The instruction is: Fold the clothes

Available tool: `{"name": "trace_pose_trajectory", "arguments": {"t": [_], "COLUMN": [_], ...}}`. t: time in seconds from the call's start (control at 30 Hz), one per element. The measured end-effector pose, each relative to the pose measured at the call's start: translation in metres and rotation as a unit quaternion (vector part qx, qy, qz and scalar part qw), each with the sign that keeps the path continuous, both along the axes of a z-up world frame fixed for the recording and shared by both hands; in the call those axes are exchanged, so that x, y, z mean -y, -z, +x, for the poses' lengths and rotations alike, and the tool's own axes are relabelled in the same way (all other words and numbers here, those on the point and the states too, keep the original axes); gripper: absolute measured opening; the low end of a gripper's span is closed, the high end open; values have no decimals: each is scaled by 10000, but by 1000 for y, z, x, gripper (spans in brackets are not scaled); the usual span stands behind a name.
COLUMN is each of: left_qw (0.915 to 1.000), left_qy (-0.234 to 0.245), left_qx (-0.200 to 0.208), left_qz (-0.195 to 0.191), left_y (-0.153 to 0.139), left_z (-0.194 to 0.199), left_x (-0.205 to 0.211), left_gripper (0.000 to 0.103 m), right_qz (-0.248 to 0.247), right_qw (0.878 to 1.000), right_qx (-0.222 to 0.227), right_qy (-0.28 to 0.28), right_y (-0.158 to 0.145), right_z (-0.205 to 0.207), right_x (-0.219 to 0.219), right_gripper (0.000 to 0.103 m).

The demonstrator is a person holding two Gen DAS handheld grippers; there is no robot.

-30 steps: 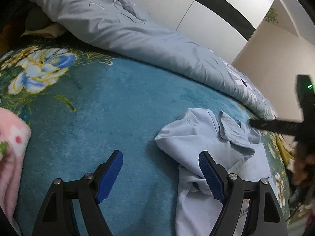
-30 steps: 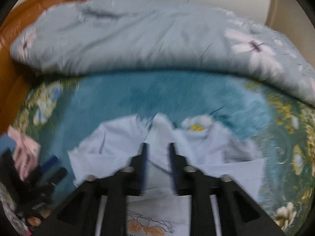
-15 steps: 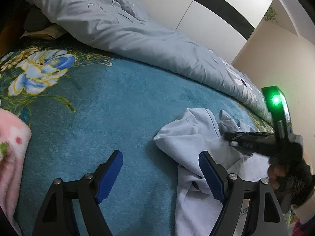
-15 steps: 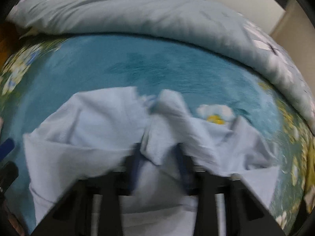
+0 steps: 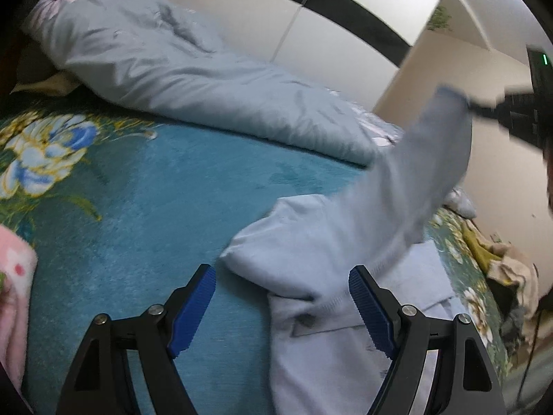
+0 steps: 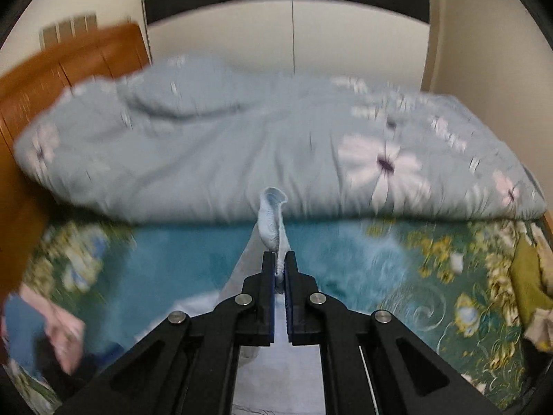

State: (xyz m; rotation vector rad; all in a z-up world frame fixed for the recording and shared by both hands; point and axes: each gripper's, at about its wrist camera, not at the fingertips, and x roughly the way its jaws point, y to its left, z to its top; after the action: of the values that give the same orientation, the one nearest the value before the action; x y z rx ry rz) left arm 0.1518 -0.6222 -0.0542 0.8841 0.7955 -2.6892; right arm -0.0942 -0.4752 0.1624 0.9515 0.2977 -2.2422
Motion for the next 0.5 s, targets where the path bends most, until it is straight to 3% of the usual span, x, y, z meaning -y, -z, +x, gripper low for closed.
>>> {"name": "trace_pose_trajectory", "arguments": {"t": [0.13, 0.3, 0.5], "left_qw": [9993, 9975, 9917], "left_qy": [329, 375, -434], "left_qx": [-114, 355, 930], "left_qz": [-159, -476, -780], "left_y": [-5, 7, 21], "left_z": [-6, -26, -32], "left_x": [-15, -30, -19], "left_gripper": [82, 82, 83], "right_qz": [-205, -422, -692], "right_qw": [9993, 9957, 9893], "right_qx": [-254, -468, -626], "right_qy": [-177, -683, -1119], "right_y": [-45, -75, -92], "right_z": [22, 67, 93], "right_x": [24, 60, 69], "right_gripper": [4, 4, 4]}}
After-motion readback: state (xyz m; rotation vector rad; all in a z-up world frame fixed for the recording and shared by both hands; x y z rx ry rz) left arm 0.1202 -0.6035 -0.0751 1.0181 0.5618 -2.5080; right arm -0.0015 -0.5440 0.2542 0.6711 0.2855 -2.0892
